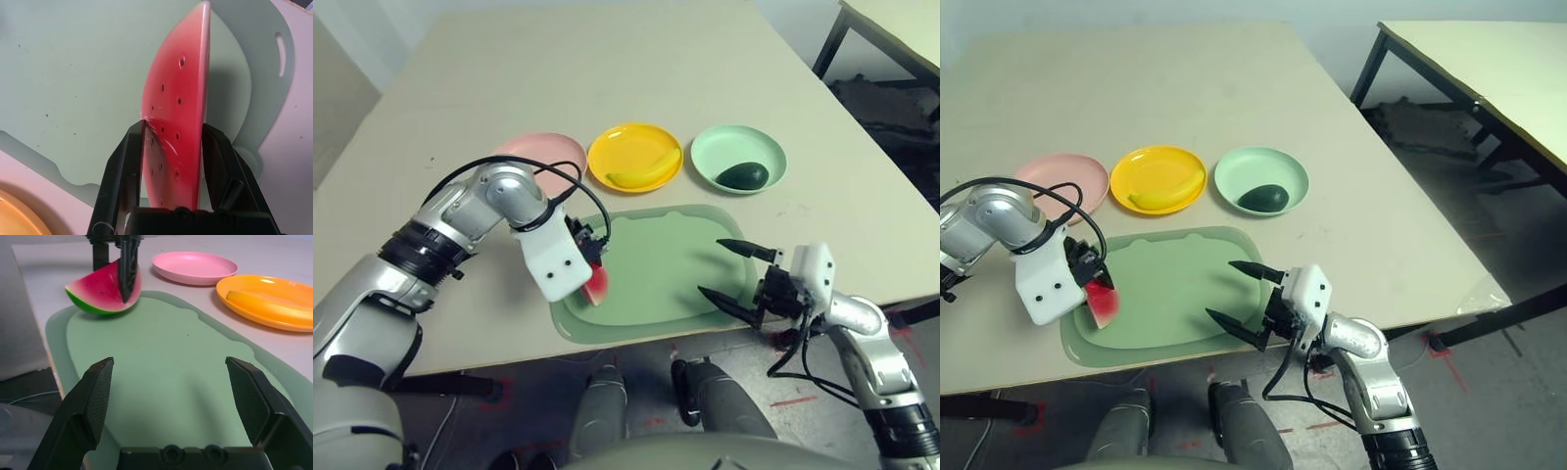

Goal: Place the fruits into color-matched plates.

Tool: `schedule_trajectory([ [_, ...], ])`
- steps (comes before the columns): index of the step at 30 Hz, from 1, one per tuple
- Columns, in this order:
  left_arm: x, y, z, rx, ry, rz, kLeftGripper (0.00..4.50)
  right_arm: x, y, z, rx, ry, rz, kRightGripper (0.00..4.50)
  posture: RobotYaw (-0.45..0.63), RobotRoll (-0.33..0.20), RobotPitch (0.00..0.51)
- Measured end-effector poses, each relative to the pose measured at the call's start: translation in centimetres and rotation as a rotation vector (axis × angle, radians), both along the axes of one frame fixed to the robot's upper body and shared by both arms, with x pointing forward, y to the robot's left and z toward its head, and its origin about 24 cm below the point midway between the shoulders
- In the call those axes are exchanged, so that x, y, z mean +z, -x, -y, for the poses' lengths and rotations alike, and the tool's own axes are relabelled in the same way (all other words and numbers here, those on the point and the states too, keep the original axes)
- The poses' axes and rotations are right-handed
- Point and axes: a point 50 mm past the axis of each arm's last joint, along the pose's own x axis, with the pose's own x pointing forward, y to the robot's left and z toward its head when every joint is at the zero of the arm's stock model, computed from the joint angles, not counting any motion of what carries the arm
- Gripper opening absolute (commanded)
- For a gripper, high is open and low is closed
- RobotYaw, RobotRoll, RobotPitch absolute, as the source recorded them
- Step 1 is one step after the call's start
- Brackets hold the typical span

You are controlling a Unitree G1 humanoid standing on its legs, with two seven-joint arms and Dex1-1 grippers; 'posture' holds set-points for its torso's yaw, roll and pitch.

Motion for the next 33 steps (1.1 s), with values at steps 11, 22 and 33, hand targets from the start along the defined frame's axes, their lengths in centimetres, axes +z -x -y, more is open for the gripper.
schedule_trajectory([
  [11,1.6,-1.7,-2.3,0.162,-0.012,0.025,1.77,0.3,0.7,-0.3,0.065,-0.02,-0.039,4.5,-0.07,0.0,0.158],
  [22,3.5,-2.2,-2.4,0.214,0.058,0.04,1.12,0.3,0.7,-0.4,0.061,-0.024,-0.044,4.5,-0.07,0.0,0.151],
  [33,3.3,-2.0,-2.1,0.213,0.074,0.021,1.12,0.3,0.6,-0.4,0.05,-0.024,-0.041,4.5,-0.08,0.0,0.144],
])
